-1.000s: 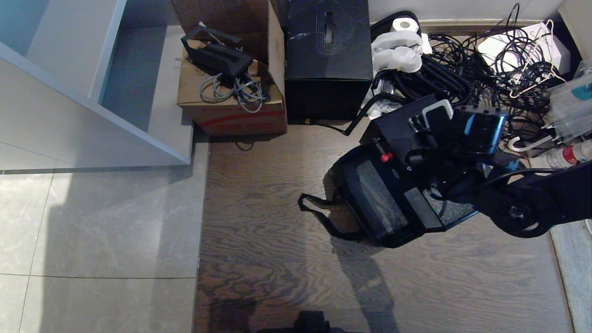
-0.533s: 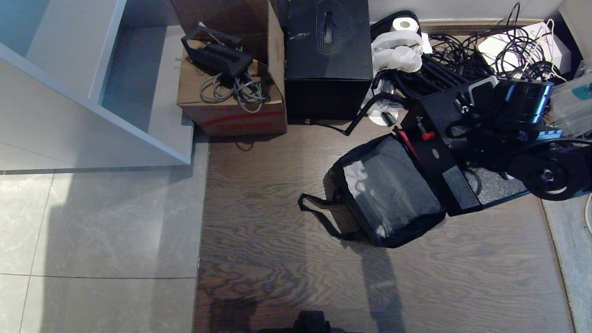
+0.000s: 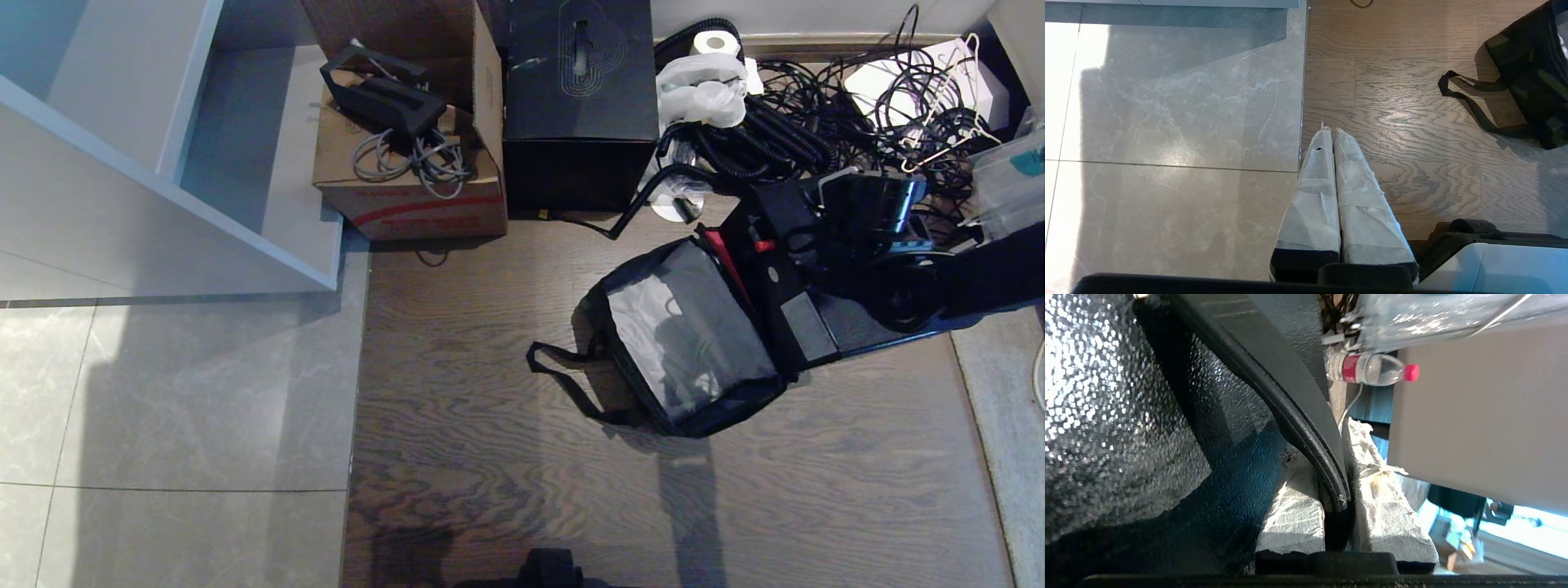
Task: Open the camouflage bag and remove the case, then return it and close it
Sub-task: Release the handle
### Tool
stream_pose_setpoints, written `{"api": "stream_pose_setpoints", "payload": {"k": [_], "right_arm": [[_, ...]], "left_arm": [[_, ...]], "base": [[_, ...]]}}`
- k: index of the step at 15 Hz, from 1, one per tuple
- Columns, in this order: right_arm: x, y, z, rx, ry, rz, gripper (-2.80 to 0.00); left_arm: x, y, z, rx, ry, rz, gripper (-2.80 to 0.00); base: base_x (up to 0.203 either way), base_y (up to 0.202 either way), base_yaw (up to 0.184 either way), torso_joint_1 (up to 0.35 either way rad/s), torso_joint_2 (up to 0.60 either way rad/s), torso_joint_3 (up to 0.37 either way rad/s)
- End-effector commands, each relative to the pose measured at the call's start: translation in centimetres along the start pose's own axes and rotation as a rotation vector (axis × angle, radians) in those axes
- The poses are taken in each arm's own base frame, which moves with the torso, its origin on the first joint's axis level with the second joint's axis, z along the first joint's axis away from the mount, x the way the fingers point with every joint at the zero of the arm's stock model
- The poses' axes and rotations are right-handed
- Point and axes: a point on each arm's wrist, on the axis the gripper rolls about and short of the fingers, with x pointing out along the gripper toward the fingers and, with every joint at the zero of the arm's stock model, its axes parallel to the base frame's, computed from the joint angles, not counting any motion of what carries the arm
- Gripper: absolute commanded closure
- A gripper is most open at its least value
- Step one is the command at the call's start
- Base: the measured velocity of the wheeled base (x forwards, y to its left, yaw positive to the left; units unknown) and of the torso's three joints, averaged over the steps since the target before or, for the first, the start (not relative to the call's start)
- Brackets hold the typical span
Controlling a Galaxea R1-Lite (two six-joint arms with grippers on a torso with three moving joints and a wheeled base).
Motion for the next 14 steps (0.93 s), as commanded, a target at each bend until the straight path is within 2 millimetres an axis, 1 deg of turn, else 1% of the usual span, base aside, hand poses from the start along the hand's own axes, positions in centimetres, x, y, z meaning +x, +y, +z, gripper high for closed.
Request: {"api": "stream_pose_setpoints", "payload": {"k": [1,2,3,4,5,8,9,10,12,14], "right_arm": [[2.9,5.4,-2.9,-0.063,0.048,0.008,0.00],[3.4,6.7,-3.3,-0.062,0.045,0.009,0.00],[3.5,7.7,-3.3,-0.055,0.033,0.013,0.00],[3.2,8.5,-2.9,-0.048,0.018,0.023,0.00],[2.5,9.4,-2.6,-0.047,0.006,0.041,0.00],[-0.7,11.3,-2.0,-0.051,-0.031,0.110,0.00],[-1.6,11.7,-1.8,-0.044,-0.039,0.130,0.00],[-1.8,11.9,-1.8,-0.037,-0.044,0.135,0.00],[-1.6,12.4,-2.3,-0.046,-0.039,0.137,0.00],[-0.8,12.3,-2.8,-0.053,-0.029,0.133,0.00]], "left_arm": [[0.0,0.0,0.0,0.000,0.000,0.000,0.00],[0.0,0.0,0.0,0.000,-0.001,0.000,0.00],[0.0,0.0,0.0,0.000,0.000,0.000,0.00],[0.0,0.0,0.0,0.000,0.000,0.000,0.00],[0.0,0.0,0.0,0.000,0.000,0.000,0.00],[0.0,0.0,0.0,0.000,0.000,0.000,0.00],[0.0,0.0,0.0,0.000,0.000,0.000,0.00],[0.0,0.0,0.0,0.000,0.000,0.000,0.00],[0.0,0.0,0.0,0.000,0.000,0.000,0.00],[0.0,0.0,0.0,0.000,0.000,0.000,0.00]], "base": [[0.000,0.000,0.000,0.000,0.00,0.000],[0.000,0.000,0.000,0.000,0.00,0.000],[0.000,0.000,0.000,0.000,0.00,0.000],[0.000,0.000,0.000,0.000,0.00,0.000],[0.000,0.000,0.000,0.000,0.00,0.000],[0.000,0.000,0.000,0.000,0.00,0.000],[0.000,0.000,0.000,0.000,0.00,0.000],[0.000,0.000,0.000,0.000,0.00,0.000],[0.000,0.000,0.000,0.000,0.00,0.000],[0.000,0.000,0.000,0.000,0.00,0.000]]}}
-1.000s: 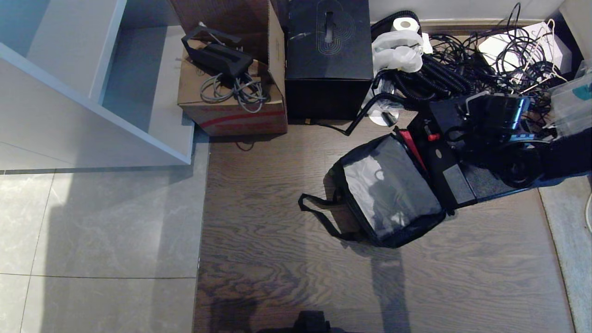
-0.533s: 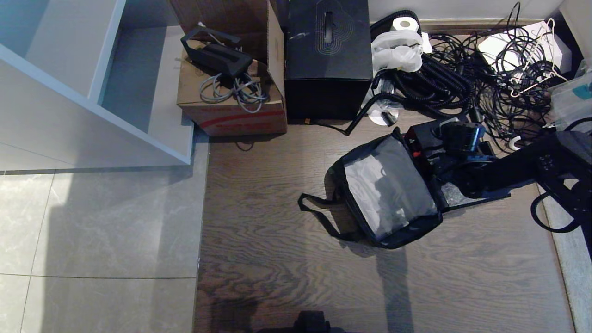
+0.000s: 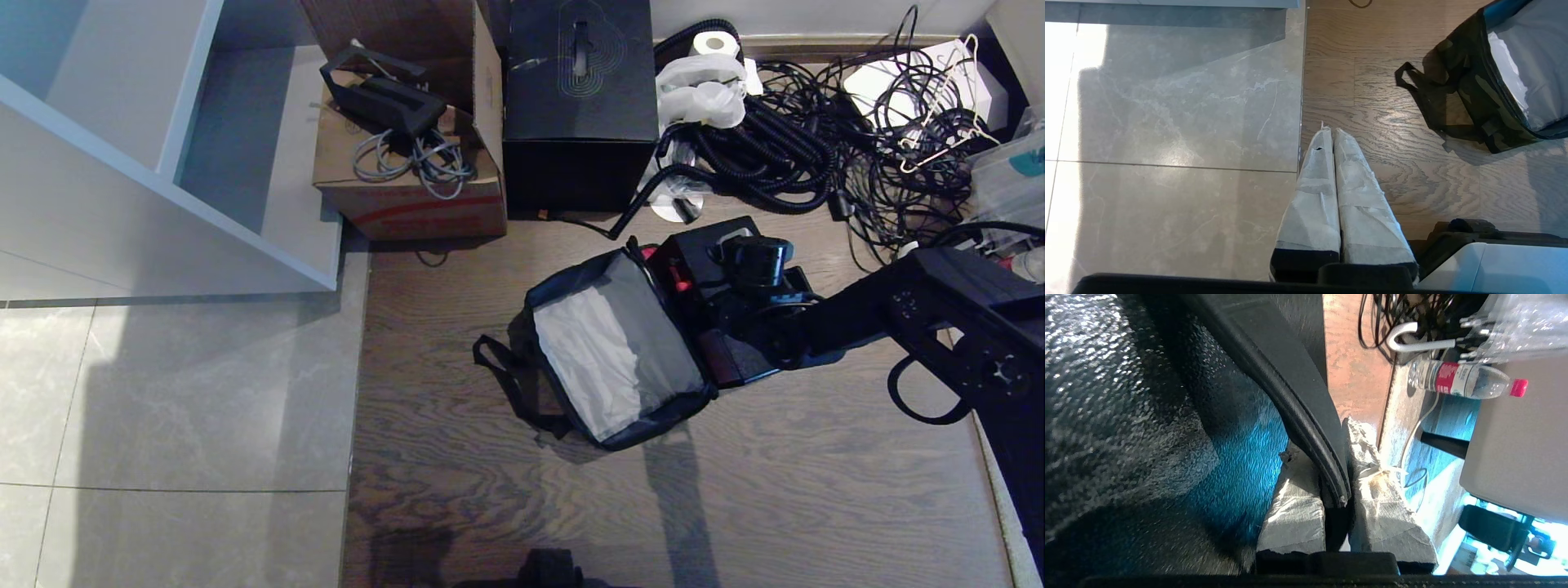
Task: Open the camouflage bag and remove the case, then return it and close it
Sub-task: Release the handle
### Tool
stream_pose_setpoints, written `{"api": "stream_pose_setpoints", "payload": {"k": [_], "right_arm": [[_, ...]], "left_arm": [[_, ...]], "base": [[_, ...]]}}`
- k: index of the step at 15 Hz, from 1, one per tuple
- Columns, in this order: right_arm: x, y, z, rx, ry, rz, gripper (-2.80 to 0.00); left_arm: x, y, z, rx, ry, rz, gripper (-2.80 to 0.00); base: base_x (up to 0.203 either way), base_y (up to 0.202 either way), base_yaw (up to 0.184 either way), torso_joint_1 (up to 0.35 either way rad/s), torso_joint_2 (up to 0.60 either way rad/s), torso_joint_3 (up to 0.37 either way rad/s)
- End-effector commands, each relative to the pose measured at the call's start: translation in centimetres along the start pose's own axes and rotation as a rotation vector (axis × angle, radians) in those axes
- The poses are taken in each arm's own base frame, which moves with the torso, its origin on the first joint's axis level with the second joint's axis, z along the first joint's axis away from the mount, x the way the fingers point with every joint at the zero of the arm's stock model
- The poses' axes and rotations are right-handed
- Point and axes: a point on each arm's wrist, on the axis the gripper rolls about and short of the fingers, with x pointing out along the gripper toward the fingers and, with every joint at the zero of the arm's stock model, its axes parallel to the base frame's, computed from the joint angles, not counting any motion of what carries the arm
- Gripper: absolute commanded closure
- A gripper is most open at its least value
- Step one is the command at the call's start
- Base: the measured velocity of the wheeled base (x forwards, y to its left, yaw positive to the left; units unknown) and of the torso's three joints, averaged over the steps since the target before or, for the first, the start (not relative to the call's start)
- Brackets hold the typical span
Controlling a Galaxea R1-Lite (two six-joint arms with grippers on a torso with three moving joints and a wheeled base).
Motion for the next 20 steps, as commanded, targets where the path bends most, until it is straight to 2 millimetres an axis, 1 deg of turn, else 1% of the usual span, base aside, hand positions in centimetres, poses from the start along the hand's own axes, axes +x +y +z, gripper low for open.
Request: {"api": "stream_pose_setpoints", "payload": {"k": [1,5,8,9,11,12,14,17,20], "right_arm": [[0.9,-0.1,-0.7,-0.011,0.014,-0.008,0.00],[2.7,-1.2,-1.7,-0.016,0.050,-0.038,0.00],[3.2,-1.8,-2.4,-0.026,0.071,-0.049,0.00],[3.3,-1.7,-2.8,-0.041,0.080,-0.043,-2.80],[2.8,-0.9,-4.6,-0.096,0.114,0.006,-2.80],[2.2,-0.4,-5.5,-0.114,0.123,0.048,-2.80],[0.3,0.0,-6.6,-0.152,0.137,0.141,-2.80],[-3.7,-0.7,-6.5,-0.140,0.143,0.270,-2.80],[-8.0,-2.8,-6.4,-0.119,0.141,0.375,-2.80]], "left_arm": [[0.0,0.0,0.0,0.000,0.000,0.001,0.00],[0.0,0.0,0.0,0.000,0.001,0.001,0.00],[0.0,0.0,0.0,0.000,0.001,0.001,0.00],[0.0,0.0,0.0,0.000,0.001,0.001,0.00],[0.0,0.0,0.0,0.000,0.001,0.001,0.00],[0.0,0.0,0.0,0.000,0.001,0.001,0.00],[0.0,0.0,0.0,0.000,0.000,0.001,0.00],[0.0,0.0,0.0,0.000,0.001,0.001,0.00],[0.0,0.0,0.0,0.000,0.001,0.001,0.00]], "base": [[0.000,0.000,0.000,0.000,0.00,0.000],[0.000,0.000,0.000,0.000,0.00,0.000],[0.000,0.000,0.000,0.000,0.00,0.000],[0.000,0.000,0.000,0.000,0.00,0.000],[0.000,0.000,0.000,0.000,0.00,0.000],[0.000,0.000,0.000,0.000,0.00,0.000],[0.000,0.000,0.000,0.000,0.00,0.000],[0.000,0.000,0.000,0.000,0.00,0.000],[0.000,0.000,0.000,0.000,0.00,0.000]]}}
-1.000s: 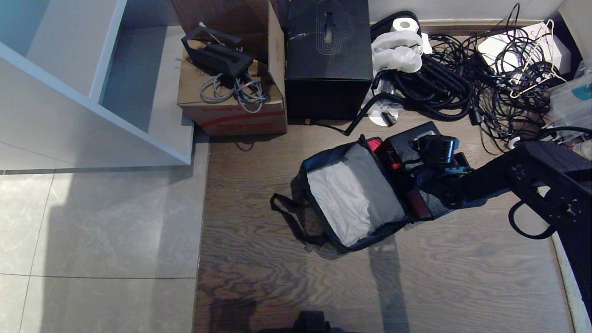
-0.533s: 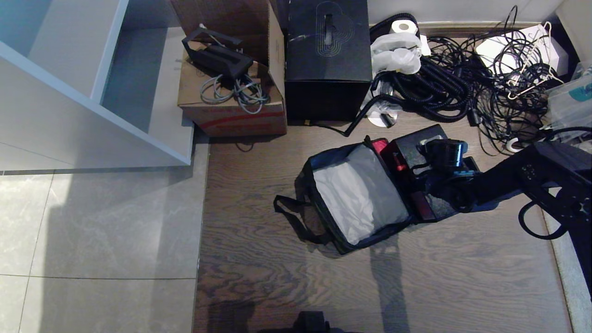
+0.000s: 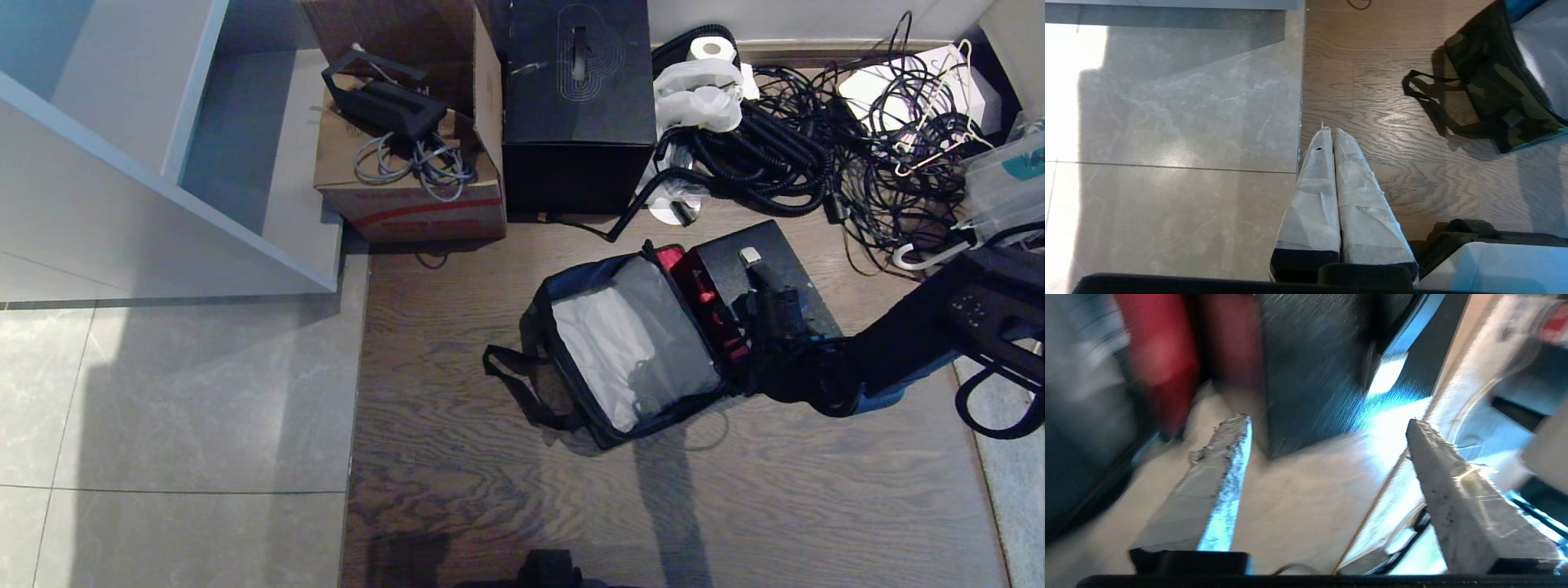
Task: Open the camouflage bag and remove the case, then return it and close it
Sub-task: Release the handle, then grip the handle again
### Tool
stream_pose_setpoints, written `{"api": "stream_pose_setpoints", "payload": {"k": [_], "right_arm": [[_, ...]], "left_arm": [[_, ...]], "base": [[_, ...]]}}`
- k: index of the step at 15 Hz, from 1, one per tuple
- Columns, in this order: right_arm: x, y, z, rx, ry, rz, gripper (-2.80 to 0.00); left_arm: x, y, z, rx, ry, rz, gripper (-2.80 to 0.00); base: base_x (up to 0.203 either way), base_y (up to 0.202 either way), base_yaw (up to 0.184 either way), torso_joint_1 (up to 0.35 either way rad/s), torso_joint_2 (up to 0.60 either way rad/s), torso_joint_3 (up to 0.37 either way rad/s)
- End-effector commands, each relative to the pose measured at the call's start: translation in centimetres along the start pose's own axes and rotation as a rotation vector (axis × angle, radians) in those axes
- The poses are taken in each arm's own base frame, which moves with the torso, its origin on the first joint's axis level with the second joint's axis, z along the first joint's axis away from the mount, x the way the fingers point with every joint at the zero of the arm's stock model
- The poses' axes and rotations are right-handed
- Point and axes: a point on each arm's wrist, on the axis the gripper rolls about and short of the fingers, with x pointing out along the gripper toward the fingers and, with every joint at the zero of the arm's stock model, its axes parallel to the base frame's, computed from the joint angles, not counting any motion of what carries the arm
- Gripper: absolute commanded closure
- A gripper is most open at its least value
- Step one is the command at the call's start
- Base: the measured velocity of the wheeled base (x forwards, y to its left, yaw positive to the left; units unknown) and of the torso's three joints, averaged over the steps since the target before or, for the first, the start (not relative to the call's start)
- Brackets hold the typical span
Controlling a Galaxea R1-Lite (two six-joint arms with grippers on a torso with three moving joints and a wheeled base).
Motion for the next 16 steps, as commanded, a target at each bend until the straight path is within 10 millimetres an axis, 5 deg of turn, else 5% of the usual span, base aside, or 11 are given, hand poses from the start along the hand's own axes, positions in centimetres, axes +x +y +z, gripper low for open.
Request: {"api": "stream_pose_setpoints", "payload": {"k": [1,4,7,12,16], "right_arm": [[-4.5,-2.1,0.2,0.033,-0.049,0.044,0.00],[-9.2,-5.9,-0.5,0.069,-0.109,0.127,0.00],[-15.5,-10.9,-3.6,0.095,-0.136,0.185,0.00],[-24.6,-16.7,-13.3,0.238,-0.190,0.208,0.00],[-27.6,-16.6,-22.1,0.411,-0.204,0.313,0.00]], "left_arm": [[0.0,0.0,0.0,0.000,-0.001,0.001,0.00],[0.0,0.0,0.0,0.000,0.000,0.001,0.00],[0.0,0.0,0.0,0.000,-0.001,0.001,0.00],[0.0,0.0,0.0,0.000,-0.001,0.001,0.00],[0.0,0.0,0.0,0.000,-0.002,0.001,0.00]], "base": [[0.000,0.000,0.000,0.000,0.00,0.000],[0.000,0.000,0.000,0.000,0.00,0.000],[0.000,0.000,0.000,0.000,0.00,0.000],[0.000,0.000,0.000,0.000,0.00,0.000],[0.000,0.000,0.000,0.000,0.00,0.000]]}}
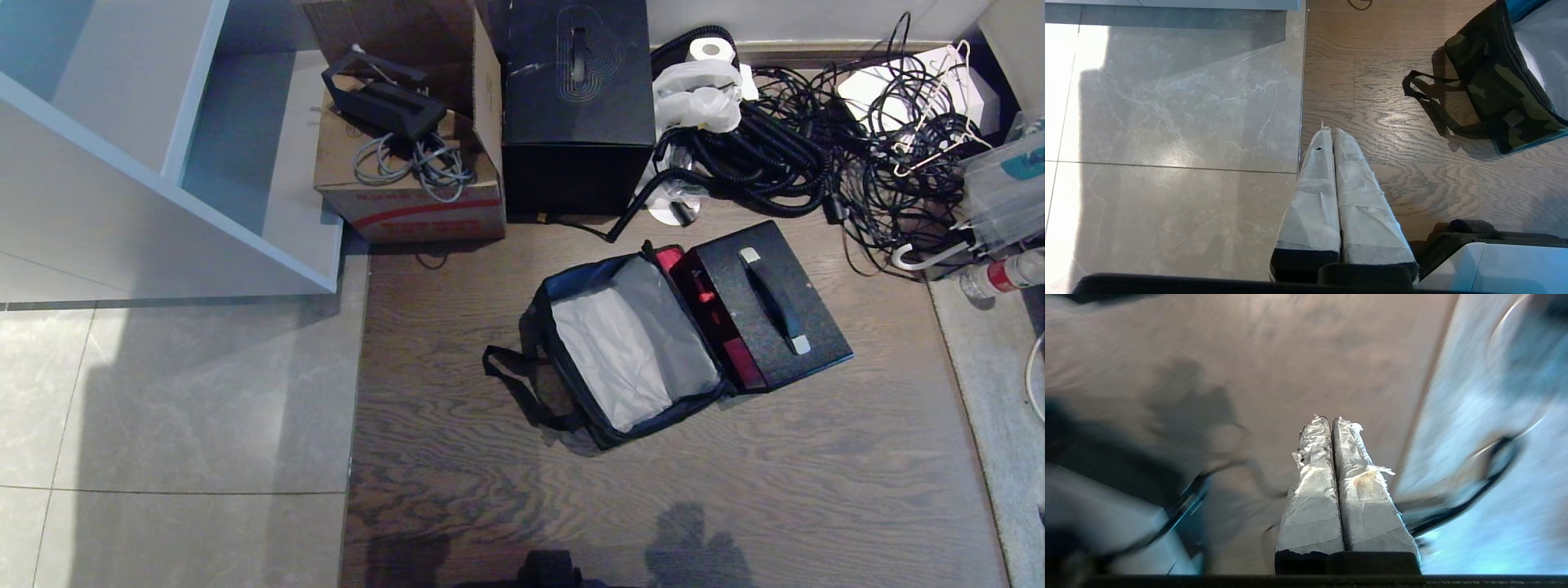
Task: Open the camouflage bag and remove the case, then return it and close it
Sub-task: Grip the handle again
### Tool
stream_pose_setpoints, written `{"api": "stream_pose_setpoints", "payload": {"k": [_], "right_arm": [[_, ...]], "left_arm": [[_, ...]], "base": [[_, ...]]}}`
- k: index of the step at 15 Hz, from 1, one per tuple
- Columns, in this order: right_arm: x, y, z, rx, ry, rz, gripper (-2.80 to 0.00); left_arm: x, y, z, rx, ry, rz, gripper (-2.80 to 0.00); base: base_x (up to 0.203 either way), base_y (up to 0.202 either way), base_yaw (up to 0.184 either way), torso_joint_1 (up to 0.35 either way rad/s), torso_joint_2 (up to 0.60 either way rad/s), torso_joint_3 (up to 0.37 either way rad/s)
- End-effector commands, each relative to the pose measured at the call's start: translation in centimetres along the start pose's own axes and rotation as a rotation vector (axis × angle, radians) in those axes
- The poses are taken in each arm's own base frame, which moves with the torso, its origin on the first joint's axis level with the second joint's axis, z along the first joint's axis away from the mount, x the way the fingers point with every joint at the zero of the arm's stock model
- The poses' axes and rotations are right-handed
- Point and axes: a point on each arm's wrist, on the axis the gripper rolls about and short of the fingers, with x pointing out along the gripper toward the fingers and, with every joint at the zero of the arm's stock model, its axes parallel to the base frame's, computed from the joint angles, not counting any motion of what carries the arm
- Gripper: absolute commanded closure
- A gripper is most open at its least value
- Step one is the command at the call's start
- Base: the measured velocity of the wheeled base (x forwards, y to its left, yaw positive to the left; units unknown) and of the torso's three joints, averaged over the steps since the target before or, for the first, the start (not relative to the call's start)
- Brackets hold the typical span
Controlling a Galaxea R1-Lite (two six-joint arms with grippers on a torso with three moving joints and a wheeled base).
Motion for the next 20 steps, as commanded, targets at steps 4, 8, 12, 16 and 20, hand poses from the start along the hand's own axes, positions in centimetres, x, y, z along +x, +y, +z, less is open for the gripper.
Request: {"api": "stream_pose_setpoints", "payload": {"k": [4,8,12,16,20], "right_arm": [[-2.3,0.8,-9.0,0.166,-0.255,0.190,0.00],[-2.5,1.1,-10.6,0.170,-0.427,0.197,0.00],[-2.9,1.1,-11.0,0.181,-0.501,0.188,0.00],[-2.9,1.1,-11.0,0.179,-0.501,0.187,0.00],[-2.9,1.1,-11.0,0.179,-0.501,0.187,0.00]], "left_arm": [[0.0,0.0,0.0,0.000,0.000,0.001,0.00],[0.0,0.0,0.0,0.000,0.000,0.001,0.00],[0.0,0.0,0.0,0.000,0.000,0.001,0.00],[0.0,0.0,0.0,0.000,0.000,0.001,0.00],[0.0,0.0,0.0,0.000,0.000,0.001,0.00]], "base": [[0.000,0.000,0.000,0.000,0.00,0.000],[0.000,0.000,0.000,0.000,0.00,0.000],[0.000,0.000,0.000,0.000,0.00,0.000],[0.000,0.000,0.000,0.000,0.00,0.000],[0.000,0.000,0.000,0.000,0.00,0.000]]}}
